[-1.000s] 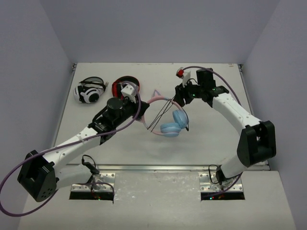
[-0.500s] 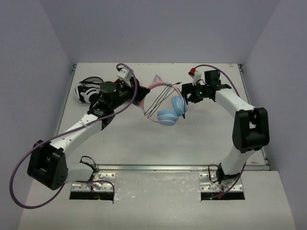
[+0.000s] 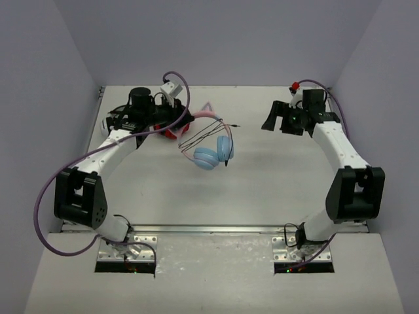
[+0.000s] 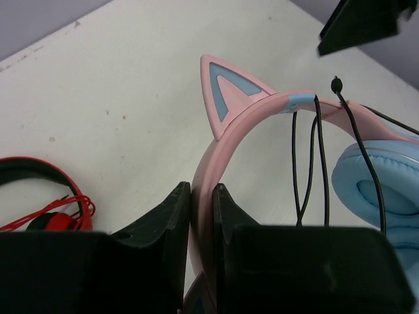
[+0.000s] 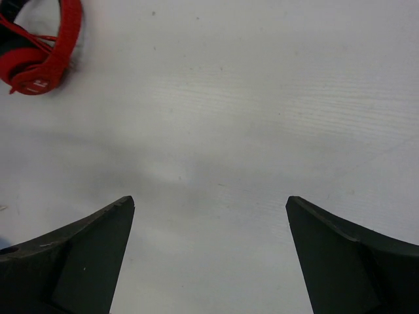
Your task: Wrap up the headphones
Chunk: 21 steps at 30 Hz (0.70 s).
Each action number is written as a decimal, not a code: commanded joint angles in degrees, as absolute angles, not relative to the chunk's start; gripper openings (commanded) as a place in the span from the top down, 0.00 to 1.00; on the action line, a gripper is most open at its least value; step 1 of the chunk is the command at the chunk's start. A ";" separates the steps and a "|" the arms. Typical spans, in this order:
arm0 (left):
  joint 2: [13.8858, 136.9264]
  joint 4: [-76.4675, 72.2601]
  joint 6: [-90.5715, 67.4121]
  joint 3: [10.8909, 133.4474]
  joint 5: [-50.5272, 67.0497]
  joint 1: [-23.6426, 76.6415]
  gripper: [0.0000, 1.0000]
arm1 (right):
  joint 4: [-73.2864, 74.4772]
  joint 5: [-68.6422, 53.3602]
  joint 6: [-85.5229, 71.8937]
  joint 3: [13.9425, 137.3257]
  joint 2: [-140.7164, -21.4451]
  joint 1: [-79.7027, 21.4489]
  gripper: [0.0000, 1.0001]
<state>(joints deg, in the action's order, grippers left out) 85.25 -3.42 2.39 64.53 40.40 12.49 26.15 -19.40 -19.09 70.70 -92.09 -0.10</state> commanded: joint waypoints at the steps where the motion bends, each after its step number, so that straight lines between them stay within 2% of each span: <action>1: 87.88 5.52 13.78 70.66 48.95 10.99 1.00 | 26.89 -19.07 -18.99 71.02 -84.12 -0.70 0.01; 5: 91.92 8.42 15.29 71.45 62.35 10.99 0.99 | 27.07 -27.05 -19.25 73.46 -82.97 -1.05 0.02; 7: 94.56 11.15 17.82 72.59 65.20 11.07 0.99 | 27.33 -33.18 -19.34 74.35 -83.84 -2.02 0.06; 9: 96.15 13.27 18.80 72.86 66.71 11.16 0.99 | 28.29 -33.40 -17.76 76.19 -84.72 -6.75 0.09; 10: 96.33 13.79 19.50 72.69 68.01 11.25 0.99 | 30.30 -29.92 -14.97 77.16 -86.03 -12.34 0.11; 13: 97.03 15.98 21.00 73.03 65.50 12.56 0.99 | 31.47 -23.74 -14.24 80.16 -87.80 -19.49 0.15; 21: 98.62 19.34 24.17 74.44 54.41 18.37 0.99 | 32.52 -10.65 -17.49 80.95 -90.52 -28.47 0.38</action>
